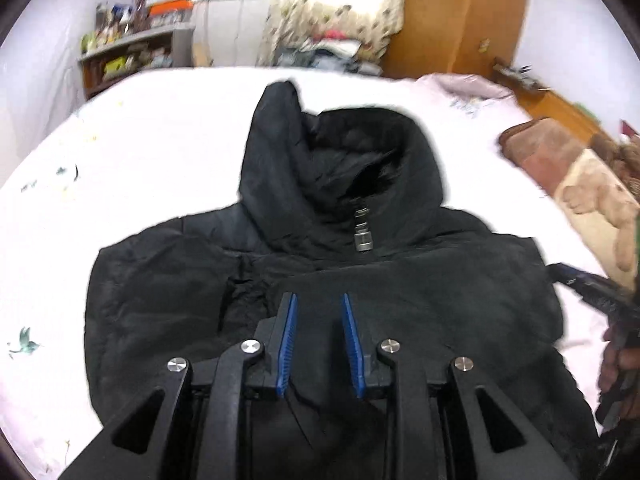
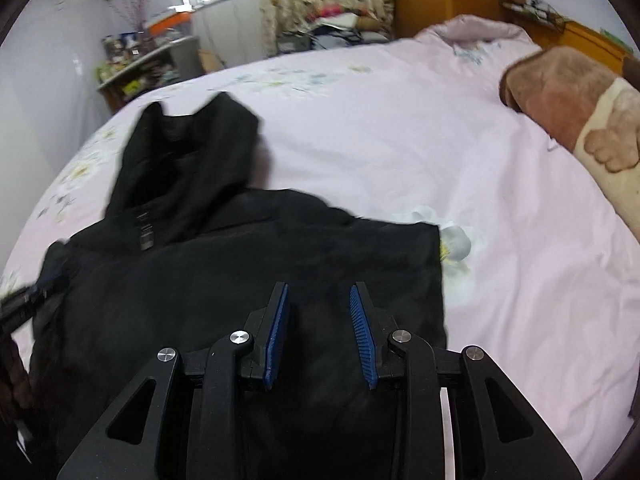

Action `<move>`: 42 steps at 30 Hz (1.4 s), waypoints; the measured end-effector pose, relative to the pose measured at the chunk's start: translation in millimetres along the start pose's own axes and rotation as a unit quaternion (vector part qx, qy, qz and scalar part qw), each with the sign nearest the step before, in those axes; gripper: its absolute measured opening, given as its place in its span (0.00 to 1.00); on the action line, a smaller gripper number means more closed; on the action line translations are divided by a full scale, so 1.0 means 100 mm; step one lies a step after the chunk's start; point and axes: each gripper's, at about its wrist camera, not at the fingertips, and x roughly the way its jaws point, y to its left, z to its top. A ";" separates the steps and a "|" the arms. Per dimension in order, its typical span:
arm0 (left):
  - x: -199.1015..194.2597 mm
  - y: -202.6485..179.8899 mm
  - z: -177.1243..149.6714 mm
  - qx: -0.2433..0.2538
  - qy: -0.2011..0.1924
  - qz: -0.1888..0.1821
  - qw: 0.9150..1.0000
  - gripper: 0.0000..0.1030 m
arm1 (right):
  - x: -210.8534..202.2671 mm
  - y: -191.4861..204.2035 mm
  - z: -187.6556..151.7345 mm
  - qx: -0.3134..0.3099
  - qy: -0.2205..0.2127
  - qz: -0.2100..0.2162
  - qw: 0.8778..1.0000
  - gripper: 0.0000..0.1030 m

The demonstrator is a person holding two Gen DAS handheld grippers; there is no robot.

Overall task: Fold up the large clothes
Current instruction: 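Grasp the jacket hem with the left tool while the right tool grasps it too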

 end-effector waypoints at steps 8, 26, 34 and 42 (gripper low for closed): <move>0.35 0.07 -0.47 0.002 0.062 0.021 0.998 0.29 | 0.25 0.40 -0.43 -0.042 0.056 0.027 0.997 0.31; -0.20 0.13 -0.38 -0.014 0.050 0.009 0.999 0.29 | 0.02 0.51 -0.40 -0.023 0.069 0.038 0.997 0.32; -0.63 0.27 -0.23 -0.026 0.025 -0.004 0.999 0.40 | -0.29 0.74 -0.32 -0.030 0.043 0.068 0.996 0.41; -0.51 0.42 0.23 -0.020 0.007 -0.007 1.000 0.51 | -0.23 0.82 0.06 -0.024 0.031 0.085 0.996 0.41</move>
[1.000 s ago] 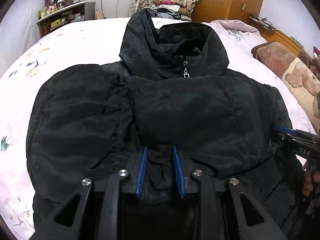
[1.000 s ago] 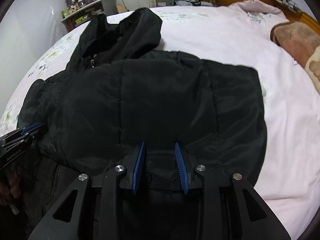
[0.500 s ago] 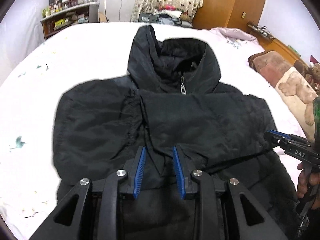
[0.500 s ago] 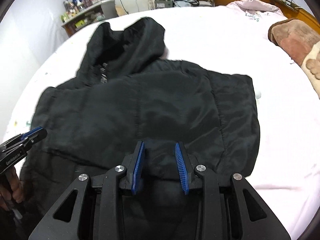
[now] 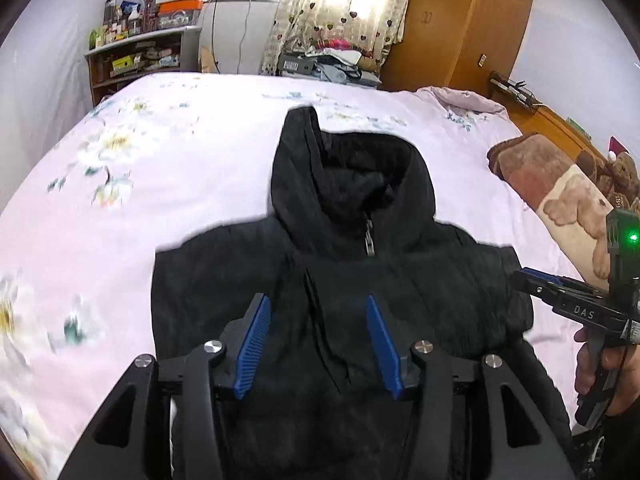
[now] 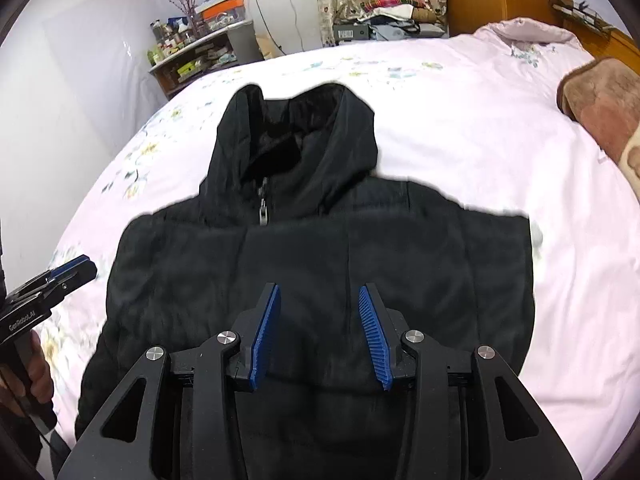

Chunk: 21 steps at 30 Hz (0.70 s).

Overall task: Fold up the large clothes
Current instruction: 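Grasp the jacket hem with the left tool while the right tool grasps it too, then lift the hem and fold it toward the hood with both tools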

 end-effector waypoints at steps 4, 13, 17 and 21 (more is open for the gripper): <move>0.17 0.08 0.37 0.005 -0.014 0.007 1.000 0.52 | 0.06 -0.04 0.34 -0.003 -0.014 0.005 1.000 0.41; 0.86 0.29 1.03 -0.003 -0.004 0.019 1.000 0.52 | 0.61 -0.37 1.08 0.041 -0.014 0.015 0.999 0.41; 1.23 0.40 1.23 -0.016 0.011 0.025 1.000 0.52 | 0.95 -0.53 1.29 0.057 -0.001 0.015 0.998 0.41; 1.63 0.46 1.33 -0.029 0.035 0.025 0.999 0.52 | 1.28 -0.68 1.43 0.080 0.013 0.027 0.996 0.41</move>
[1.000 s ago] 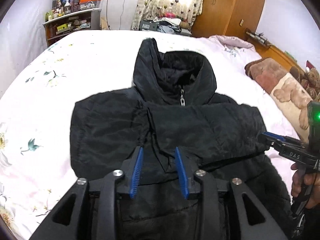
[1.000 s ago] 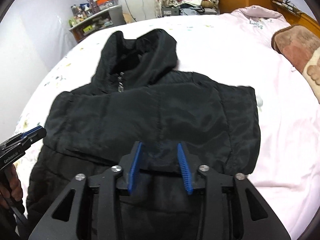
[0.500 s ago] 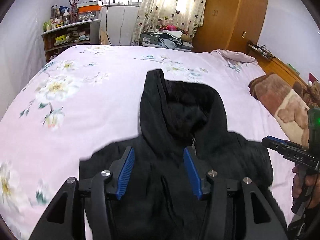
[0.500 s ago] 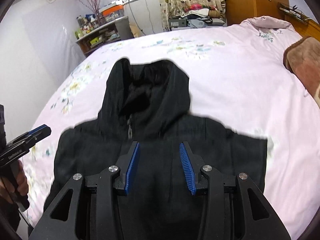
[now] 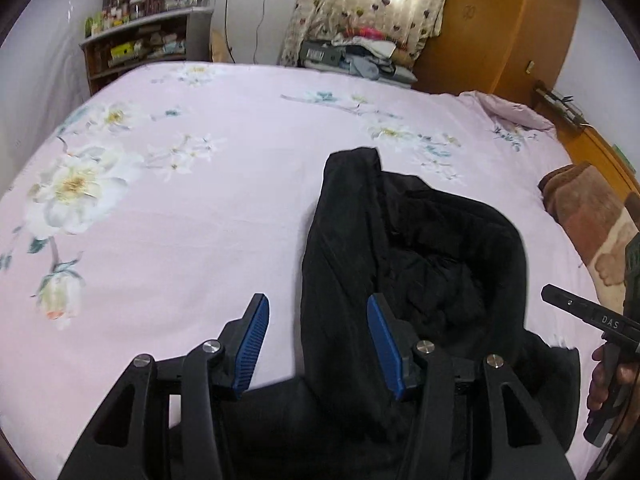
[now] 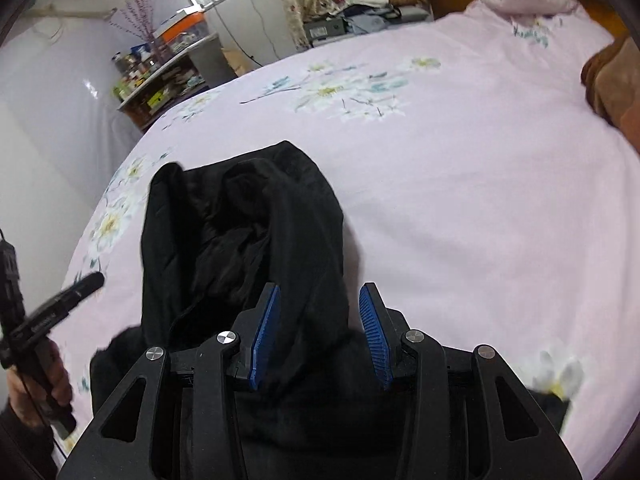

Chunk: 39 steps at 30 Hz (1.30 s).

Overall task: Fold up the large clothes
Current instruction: 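Lift the hem and fold it toward the hood with both tools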

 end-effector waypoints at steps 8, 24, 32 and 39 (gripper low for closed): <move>0.54 0.01 0.07 -0.016 0.020 -0.012 1.000 0.36 | 0.49 -0.08 0.22 0.022 0.023 0.024 0.999 0.41; -0.39 -0.14 -0.05 0.011 -0.067 -0.048 0.997 0.02 | -0.29 0.22 0.08 -0.013 -0.045 0.054 0.997 0.06; -1.11 -0.17 -0.58 0.024 -0.110 -0.080 0.990 0.02 | -1.04 0.24 -0.56 -0.012 -0.079 0.081 0.993 0.06; -1.36 -0.10 -1.26 0.029 -0.096 -0.075 0.992 0.02 | -1.20 0.16 -1.29 0.005 -0.053 0.079 0.995 0.06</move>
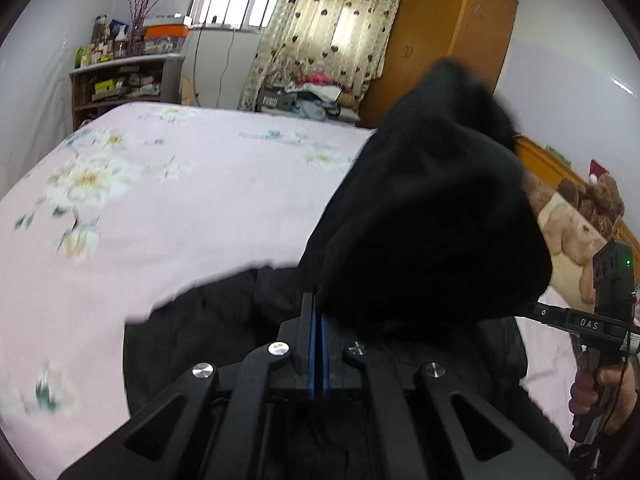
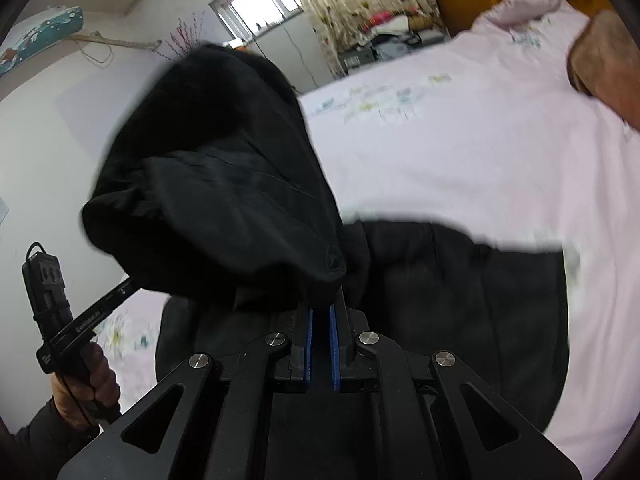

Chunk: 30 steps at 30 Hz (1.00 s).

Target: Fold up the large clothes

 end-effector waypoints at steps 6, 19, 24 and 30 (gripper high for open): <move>-0.02 0.17 -0.42 -0.030 0.051 0.028 0.998 0.02 | 0.03 -0.17 -0.47 0.023 0.041 -0.007 0.999 0.06; -0.52 0.26 -0.58 -0.066 0.048 0.052 0.995 0.03 | -0.31 -0.27 -0.50 0.084 0.031 0.043 0.995 0.41; -0.42 -0.03 -0.46 -0.039 0.036 0.003 0.999 0.03 | -0.08 -0.04 -0.40 0.064 0.037 0.038 0.996 0.41; 0.10 -0.20 -0.86 -0.010 0.112 0.004 0.994 0.03 | 0.36 0.12 -0.80 0.014 0.115 -0.016 0.993 0.41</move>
